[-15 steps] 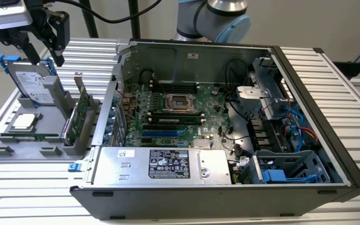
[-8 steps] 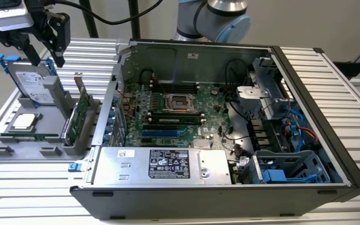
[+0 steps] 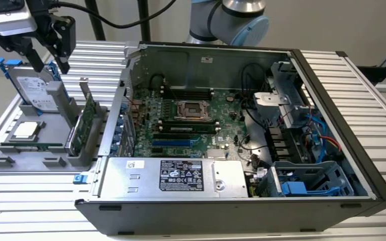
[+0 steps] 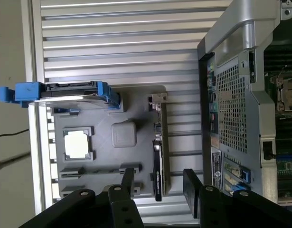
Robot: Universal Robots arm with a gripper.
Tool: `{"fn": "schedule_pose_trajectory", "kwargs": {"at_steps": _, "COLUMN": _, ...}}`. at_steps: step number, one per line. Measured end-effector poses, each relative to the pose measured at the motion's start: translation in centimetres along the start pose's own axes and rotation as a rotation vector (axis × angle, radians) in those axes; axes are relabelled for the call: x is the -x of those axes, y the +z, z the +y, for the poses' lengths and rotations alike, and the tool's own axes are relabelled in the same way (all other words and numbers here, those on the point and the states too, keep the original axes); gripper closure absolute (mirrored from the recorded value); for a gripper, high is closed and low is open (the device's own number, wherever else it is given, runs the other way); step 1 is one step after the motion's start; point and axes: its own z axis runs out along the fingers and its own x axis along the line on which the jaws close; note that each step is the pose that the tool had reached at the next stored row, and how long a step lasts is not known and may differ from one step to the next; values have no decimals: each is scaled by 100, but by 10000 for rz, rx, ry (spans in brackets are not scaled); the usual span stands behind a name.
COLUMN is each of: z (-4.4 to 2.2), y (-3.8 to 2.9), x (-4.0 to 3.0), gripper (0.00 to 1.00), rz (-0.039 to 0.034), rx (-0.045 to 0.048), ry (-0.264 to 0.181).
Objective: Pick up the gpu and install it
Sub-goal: 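Pick up the gpu and move the gpu toward the slot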
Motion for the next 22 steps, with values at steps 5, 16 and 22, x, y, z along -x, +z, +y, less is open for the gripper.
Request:
{"fn": "schedule_pose_trajectory", "kwargs": {"at_steps": 5, "z": -1, "y": 20, "x": -1, "gripper": 0, "rz": 13, "rx": -1, "ry": 1}}
{"fn": "schedule_pose_trajectory", "kwargs": {"at_steps": 16, "z": -3, "y": 57, "x": -1, "gripper": 0, "rz": 20, "rx": -1, "ry": 1}}
{"fn": "schedule_pose_trajectory", "kwargs": {"at_steps": 22, "z": -4, "y": 77, "x": -1, "gripper": 0, "rz": 19, "rx": -1, "ry": 1}}
